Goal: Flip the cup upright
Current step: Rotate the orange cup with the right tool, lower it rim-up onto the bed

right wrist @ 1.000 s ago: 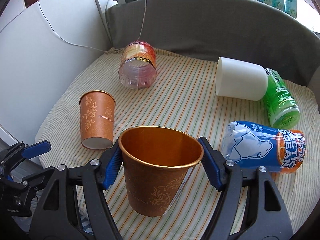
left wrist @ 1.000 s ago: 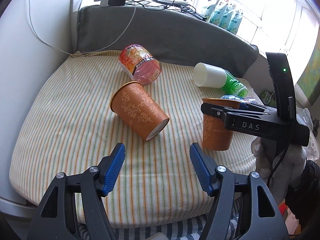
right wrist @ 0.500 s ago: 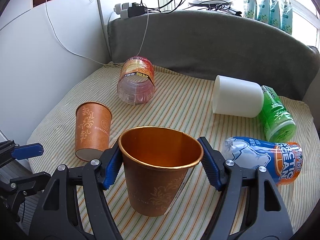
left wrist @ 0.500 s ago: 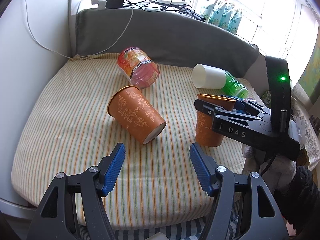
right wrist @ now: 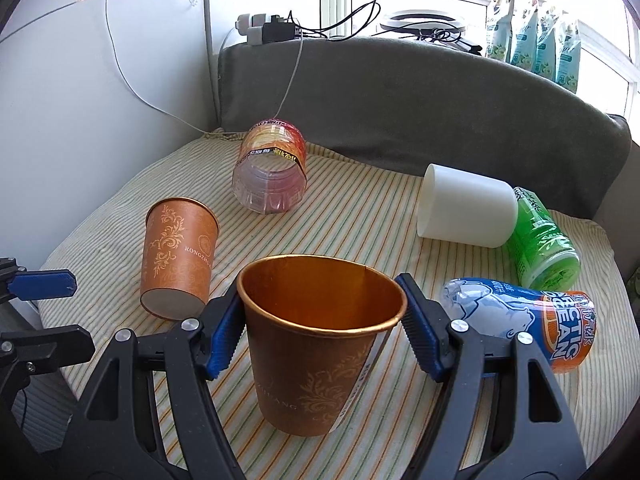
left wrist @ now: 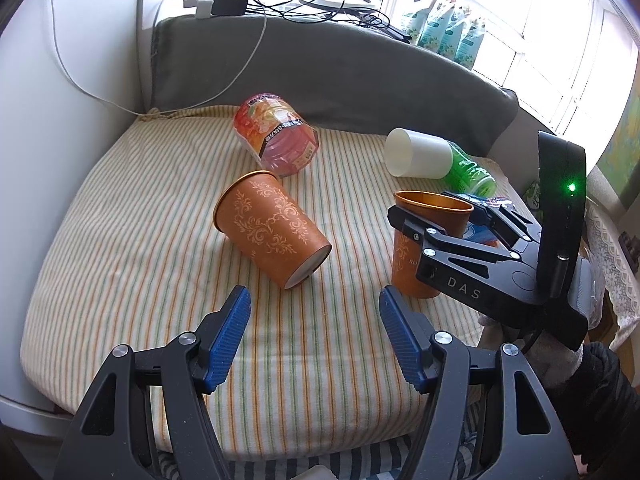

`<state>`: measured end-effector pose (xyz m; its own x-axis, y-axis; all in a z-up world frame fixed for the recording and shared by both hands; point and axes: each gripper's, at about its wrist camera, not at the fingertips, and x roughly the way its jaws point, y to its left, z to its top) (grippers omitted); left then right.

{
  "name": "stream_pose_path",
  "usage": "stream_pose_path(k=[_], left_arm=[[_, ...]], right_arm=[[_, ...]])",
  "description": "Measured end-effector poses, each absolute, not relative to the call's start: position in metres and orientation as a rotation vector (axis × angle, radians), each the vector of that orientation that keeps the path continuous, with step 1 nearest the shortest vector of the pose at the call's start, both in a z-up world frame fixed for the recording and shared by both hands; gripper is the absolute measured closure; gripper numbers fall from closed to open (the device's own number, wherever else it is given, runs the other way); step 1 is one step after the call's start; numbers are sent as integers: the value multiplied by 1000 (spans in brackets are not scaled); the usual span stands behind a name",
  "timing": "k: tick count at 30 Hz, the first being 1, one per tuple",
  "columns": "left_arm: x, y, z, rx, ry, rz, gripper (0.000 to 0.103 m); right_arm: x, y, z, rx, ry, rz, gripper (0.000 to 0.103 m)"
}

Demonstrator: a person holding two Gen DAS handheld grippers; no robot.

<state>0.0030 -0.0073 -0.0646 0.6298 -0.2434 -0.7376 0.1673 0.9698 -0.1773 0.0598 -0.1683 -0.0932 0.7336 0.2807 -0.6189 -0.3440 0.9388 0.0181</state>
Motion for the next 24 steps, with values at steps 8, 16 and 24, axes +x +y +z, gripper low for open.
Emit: stream_pose_path(k=[8, 16, 24], left_arm=[[1, -9, -62, -91, 853, -244, 36], [-6, -13, -60, -79, 839, -243, 36], [-14, -16, -57, -63, 817, -232, 36]], right_arm=[[46, -175, -95, -78, 676, 349, 27], [30, -177, -94, -76, 672, 363, 23], [9, -181, -81, -64, 626, 376, 13]])
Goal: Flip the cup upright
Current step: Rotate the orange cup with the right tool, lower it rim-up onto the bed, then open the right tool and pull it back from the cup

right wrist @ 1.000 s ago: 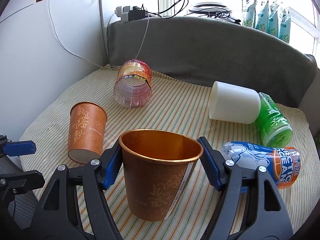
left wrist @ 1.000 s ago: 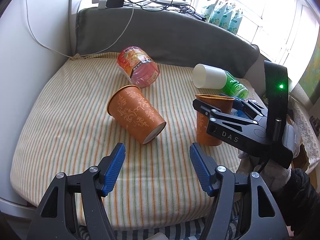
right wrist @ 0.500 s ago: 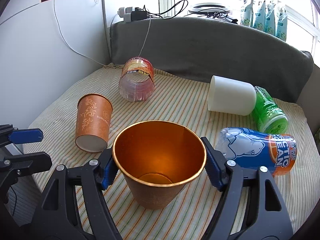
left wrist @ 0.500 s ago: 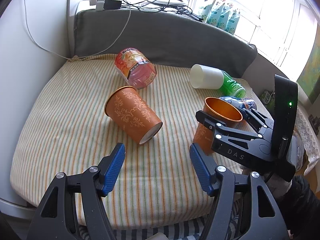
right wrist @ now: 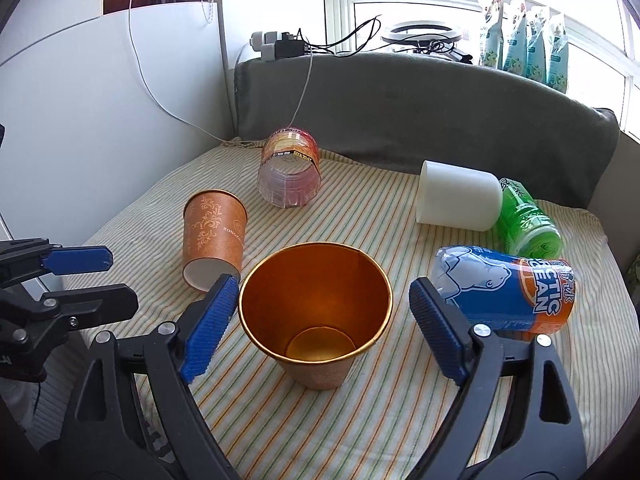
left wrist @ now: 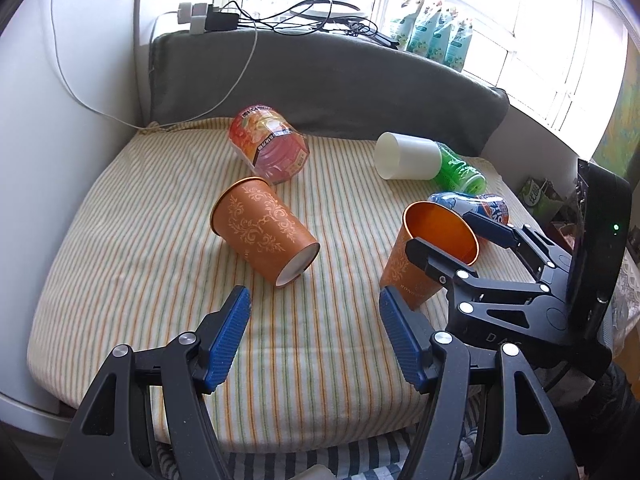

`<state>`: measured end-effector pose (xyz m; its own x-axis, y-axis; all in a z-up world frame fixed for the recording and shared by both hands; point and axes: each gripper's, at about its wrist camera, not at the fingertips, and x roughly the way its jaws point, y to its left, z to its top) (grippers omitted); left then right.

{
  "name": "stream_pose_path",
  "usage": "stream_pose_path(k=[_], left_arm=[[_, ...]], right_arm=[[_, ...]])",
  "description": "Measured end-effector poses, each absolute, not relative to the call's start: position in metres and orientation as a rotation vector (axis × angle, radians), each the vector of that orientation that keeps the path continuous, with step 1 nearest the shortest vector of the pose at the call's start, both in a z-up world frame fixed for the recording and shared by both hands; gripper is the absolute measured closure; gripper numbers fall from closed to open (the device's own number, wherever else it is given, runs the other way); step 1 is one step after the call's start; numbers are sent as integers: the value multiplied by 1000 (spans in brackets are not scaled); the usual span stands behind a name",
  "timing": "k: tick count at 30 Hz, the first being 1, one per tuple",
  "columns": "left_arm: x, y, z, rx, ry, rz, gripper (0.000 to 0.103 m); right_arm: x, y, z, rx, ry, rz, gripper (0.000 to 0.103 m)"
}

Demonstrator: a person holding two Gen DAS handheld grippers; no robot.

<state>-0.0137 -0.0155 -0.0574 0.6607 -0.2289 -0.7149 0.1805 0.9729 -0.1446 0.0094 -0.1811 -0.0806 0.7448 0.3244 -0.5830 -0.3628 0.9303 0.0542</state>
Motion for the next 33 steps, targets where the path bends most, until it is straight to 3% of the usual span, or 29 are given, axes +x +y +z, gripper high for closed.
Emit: stream_pose_path(k=[15, 19, 22, 33], left_arm=[[-46, -23, -41, -10, 658, -197, 36], [-61, -28, -28, 10, 550, -180, 27], [-73, -32, -18, 28, 472, -168, 21], [-92, -38, -12, 9, 418, -176, 19]], right_arm=[[-55, -217, -43, 25, 511, 305, 13], [-77, -232, -30, 42, 468, 226, 13], [-91, -244, -25, 79, 447, 184, 0], [-118, -262, -17, 86, 396, 92, 0]])
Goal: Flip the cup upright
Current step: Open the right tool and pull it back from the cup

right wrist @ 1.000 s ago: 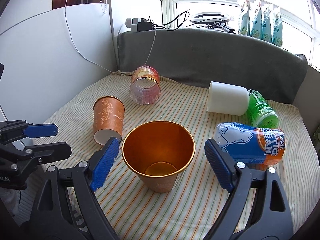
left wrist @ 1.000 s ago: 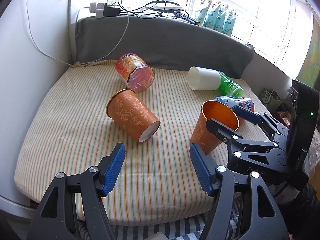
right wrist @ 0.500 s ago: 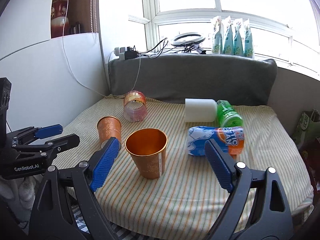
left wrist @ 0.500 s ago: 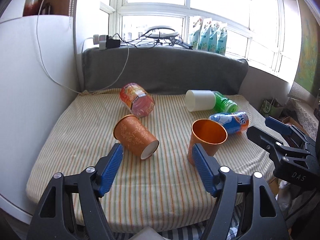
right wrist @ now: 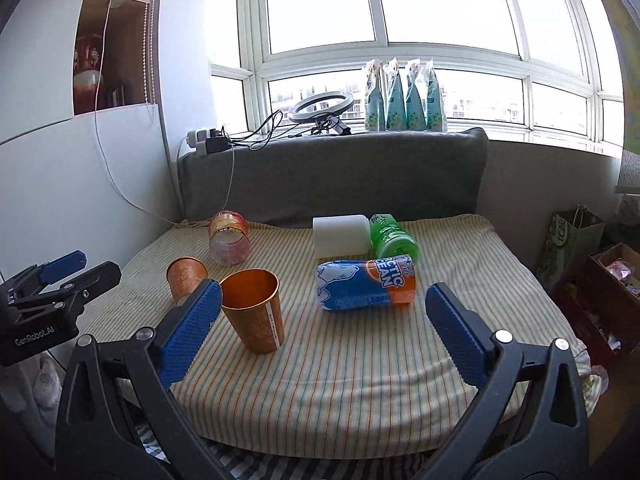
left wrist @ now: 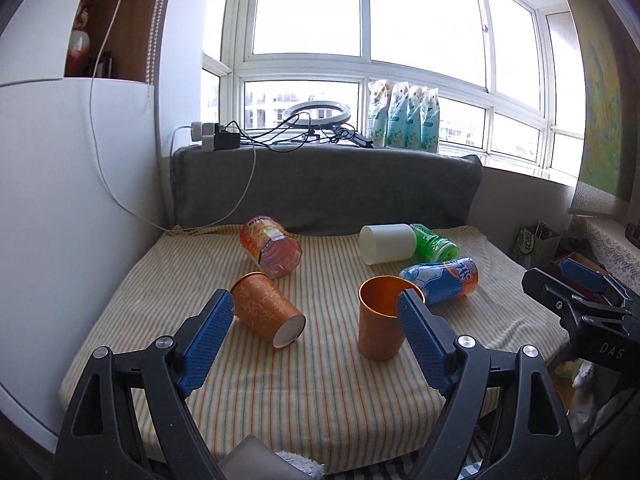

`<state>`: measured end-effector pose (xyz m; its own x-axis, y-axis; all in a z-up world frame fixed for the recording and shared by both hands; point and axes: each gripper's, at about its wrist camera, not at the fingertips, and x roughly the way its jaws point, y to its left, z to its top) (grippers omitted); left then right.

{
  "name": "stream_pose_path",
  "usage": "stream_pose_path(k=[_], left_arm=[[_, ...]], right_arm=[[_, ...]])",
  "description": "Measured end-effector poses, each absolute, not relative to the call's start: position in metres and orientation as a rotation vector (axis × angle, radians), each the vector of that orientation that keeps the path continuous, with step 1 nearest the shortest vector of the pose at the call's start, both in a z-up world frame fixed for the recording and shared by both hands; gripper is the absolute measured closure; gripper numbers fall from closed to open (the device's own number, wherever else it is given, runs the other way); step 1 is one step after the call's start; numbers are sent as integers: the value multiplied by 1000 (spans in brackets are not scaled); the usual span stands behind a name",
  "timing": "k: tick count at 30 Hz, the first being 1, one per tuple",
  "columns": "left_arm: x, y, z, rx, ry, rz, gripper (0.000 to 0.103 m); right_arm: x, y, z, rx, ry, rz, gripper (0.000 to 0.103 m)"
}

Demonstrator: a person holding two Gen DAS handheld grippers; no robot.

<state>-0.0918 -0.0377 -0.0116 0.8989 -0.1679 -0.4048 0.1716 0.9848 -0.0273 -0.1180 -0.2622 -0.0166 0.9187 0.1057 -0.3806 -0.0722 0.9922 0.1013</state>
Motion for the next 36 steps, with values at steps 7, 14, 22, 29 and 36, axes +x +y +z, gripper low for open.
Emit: stream_pose_path(k=[7, 14, 22, 29, 36], left_arm=[[-102, -36, -12, 13, 394, -157, 19], [-108, -36, -9, 13, 376, -152, 19], [-110, -37, -7, 15, 369, -150, 19], [-109, -37, -6, 17, 367, -145, 19], [-107, -38, -6, 22, 370, -142, 19]], right_arm=[[-126, -261, -17, 84, 379, 88, 0], [-131, -260, -14, 82, 365, 89, 0], [-132, -261, -12, 88, 360, 91, 0], [-131, -261, -11, 90, 363, 94, 0], [-131, -261, -12, 93, 366, 97, 0]])
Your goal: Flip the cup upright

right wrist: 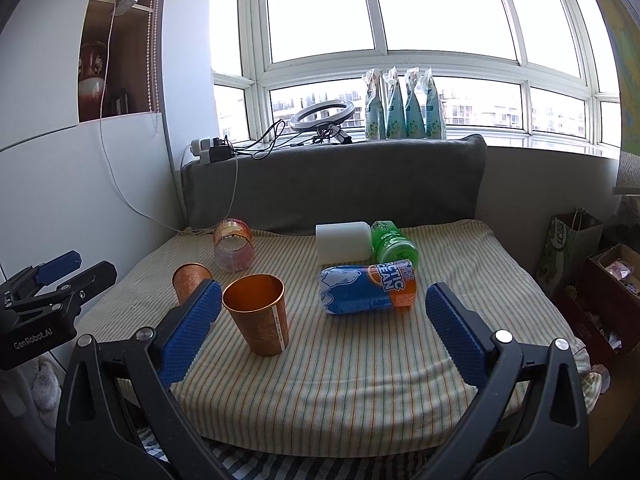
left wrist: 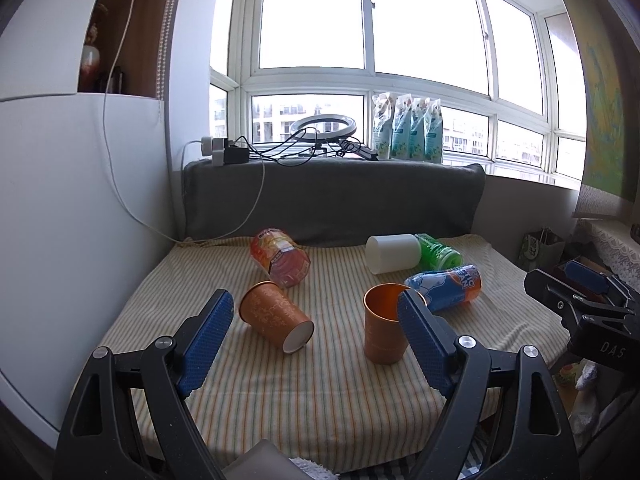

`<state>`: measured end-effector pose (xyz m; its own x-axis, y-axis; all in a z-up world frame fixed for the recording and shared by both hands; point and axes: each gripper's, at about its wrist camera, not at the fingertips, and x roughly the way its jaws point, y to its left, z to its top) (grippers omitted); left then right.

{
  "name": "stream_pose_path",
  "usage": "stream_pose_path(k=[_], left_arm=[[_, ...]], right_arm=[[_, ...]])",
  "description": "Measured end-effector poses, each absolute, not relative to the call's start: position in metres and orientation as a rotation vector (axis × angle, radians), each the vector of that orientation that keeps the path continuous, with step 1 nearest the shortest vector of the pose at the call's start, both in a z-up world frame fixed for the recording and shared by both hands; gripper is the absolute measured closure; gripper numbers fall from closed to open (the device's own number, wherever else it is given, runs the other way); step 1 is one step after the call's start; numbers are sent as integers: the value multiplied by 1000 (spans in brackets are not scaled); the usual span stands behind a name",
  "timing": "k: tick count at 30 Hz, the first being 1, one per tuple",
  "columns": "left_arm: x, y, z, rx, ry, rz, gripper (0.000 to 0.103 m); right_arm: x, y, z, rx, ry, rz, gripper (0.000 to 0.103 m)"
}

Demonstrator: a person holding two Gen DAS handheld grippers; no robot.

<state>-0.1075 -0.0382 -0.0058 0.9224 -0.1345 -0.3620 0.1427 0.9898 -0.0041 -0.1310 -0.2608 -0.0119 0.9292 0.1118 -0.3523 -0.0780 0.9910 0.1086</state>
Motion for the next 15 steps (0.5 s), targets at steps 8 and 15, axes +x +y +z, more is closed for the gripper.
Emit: stream_pose_path(k=[8, 15], left_arm=[[-105, -41, -7, 30, 376, -140, 19], [-101, -41, -9, 33, 372, -143, 19]], right_arm=[[-129, -261, -14, 93, 369, 99, 0], [-125, -260, -20, 91, 380, 108, 0]])
